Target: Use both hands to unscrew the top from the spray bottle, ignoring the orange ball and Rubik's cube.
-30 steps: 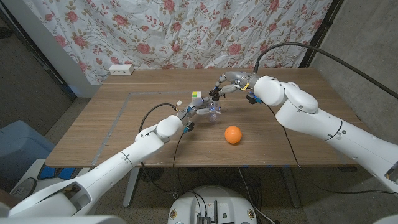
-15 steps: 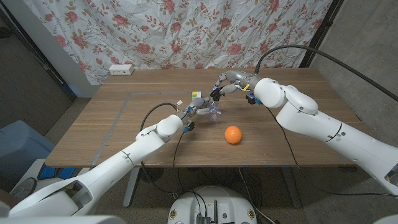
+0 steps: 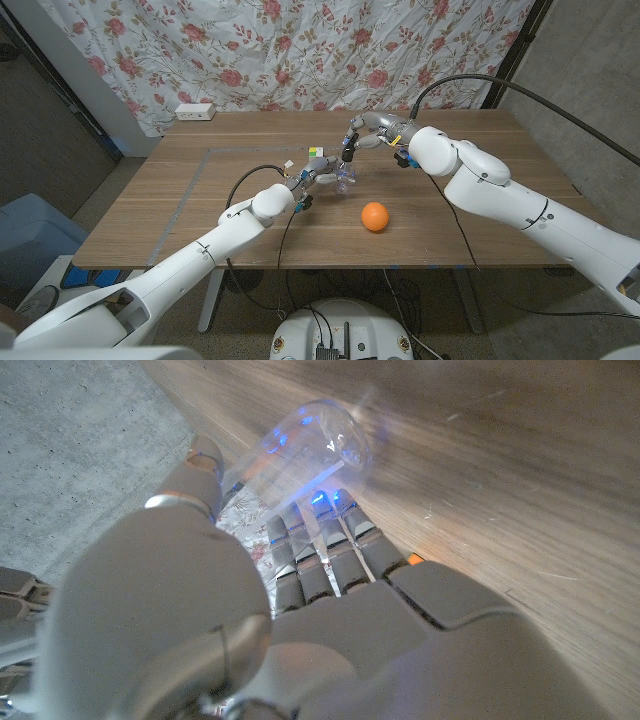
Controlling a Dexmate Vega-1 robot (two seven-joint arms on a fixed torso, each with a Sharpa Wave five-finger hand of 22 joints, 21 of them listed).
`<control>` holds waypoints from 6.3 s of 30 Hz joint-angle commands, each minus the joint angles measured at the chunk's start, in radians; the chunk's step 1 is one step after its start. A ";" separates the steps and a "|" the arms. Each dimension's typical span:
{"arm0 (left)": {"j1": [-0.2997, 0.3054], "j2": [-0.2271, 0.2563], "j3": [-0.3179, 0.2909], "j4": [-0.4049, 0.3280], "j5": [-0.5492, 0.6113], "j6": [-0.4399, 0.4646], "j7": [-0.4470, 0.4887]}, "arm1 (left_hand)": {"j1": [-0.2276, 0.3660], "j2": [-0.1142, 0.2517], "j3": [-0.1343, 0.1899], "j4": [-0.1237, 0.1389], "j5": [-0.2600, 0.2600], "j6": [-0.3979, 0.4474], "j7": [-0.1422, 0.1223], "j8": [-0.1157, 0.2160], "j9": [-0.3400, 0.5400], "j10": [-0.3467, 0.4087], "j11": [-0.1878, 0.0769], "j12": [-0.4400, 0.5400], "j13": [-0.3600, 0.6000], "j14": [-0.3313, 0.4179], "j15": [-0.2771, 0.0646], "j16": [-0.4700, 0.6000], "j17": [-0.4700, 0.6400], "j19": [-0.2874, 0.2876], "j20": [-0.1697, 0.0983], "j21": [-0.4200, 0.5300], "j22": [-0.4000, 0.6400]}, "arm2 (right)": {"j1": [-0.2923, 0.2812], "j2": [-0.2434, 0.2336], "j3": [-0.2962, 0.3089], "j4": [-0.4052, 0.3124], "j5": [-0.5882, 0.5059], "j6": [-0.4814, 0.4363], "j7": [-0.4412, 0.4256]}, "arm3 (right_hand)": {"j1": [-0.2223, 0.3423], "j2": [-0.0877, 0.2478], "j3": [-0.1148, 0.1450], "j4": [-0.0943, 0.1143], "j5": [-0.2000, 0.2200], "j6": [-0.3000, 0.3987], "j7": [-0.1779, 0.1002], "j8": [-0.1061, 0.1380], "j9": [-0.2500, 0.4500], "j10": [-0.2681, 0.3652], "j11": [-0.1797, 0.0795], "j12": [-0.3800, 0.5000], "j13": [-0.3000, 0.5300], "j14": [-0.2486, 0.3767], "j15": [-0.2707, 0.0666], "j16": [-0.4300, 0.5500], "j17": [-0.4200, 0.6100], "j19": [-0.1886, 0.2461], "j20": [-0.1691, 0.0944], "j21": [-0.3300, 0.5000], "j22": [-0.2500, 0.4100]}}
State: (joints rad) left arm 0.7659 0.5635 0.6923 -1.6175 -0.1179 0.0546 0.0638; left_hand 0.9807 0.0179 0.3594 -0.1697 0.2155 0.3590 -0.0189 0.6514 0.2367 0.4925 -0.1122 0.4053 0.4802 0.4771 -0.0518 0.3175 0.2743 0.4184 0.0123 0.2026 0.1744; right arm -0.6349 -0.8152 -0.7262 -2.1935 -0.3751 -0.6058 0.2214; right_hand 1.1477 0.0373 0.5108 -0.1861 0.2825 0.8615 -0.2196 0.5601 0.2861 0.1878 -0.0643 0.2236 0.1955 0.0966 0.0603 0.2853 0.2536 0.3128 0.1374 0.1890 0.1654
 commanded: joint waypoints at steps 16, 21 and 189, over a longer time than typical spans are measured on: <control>0.001 0.003 0.002 -0.005 0.005 -0.006 0.000 | -0.041 0.066 0.014 0.003 0.003 0.009 0.001 0.008 0.001 0.014 -0.002 -0.007 0.007 0.011 -0.069 -0.005 0.003 0.002 -0.001 0.001 0.003 | -0.047 0.003 0.050 0.003 0.059 0.057 -0.073 | 0.063 0.008 -0.014 0.004 -0.003 0.039 -0.002 0.022 0.004 0.005 -0.012 -0.013 0.002 -0.032 -0.010 0.000 0.013 -0.035 -0.019 -0.010 0.002; 0.002 0.005 0.000 -0.008 0.006 -0.006 0.000 | -0.041 0.066 0.014 0.002 0.003 0.011 0.002 0.010 0.000 0.017 -0.007 -0.006 0.007 0.015 -0.070 -0.004 0.004 0.002 -0.001 0.001 0.003 | -0.042 -0.009 0.051 -0.008 0.061 0.061 -0.066 | 0.075 0.010 -0.018 0.006 -0.003 0.013 -0.002 0.004 -0.007 -0.014 -0.008 -0.021 0.002 -0.051 -0.002 -0.005 0.017 -0.052 -0.021 -0.011 0.002; 0.102 0.005 -0.034 -0.144 0.069 0.091 0.187 | -0.062 0.080 0.028 0.003 0.003 0.031 0.007 0.043 -0.012 0.059 -0.007 -0.015 0.023 0.042 -0.073 -0.021 0.009 0.005 -0.003 0.000 0.003 | 0.104 0.017 -0.149 -0.139 0.015 -0.355 0.016 | -0.348 0.017 -0.167 0.002 0.054 -0.393 0.159 -0.250 -0.017 -0.145 0.208 -0.014 0.007 -0.092 0.153 -0.055 -0.002 -0.107 0.068 0.005 0.004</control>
State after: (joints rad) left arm 0.8849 0.5724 0.6508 -1.7822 -0.0424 0.1597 0.2704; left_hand 0.9807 0.0179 0.3676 -0.1779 0.2155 0.3670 -0.0197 0.6890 0.2229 0.5290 -0.1021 0.3891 0.4985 0.5075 -0.0464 0.3028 0.2809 0.4184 0.0123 0.2028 0.1744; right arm -0.5234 -0.7917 -0.8958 -2.3425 -0.4275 -0.9831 0.2879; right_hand 0.7807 0.0542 0.3360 -0.1849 0.3293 0.4619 -0.0508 0.3040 0.2671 0.0373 0.1496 0.2004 0.1997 -0.0008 0.2130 0.2267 0.2507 0.1982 0.2019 0.1891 0.1650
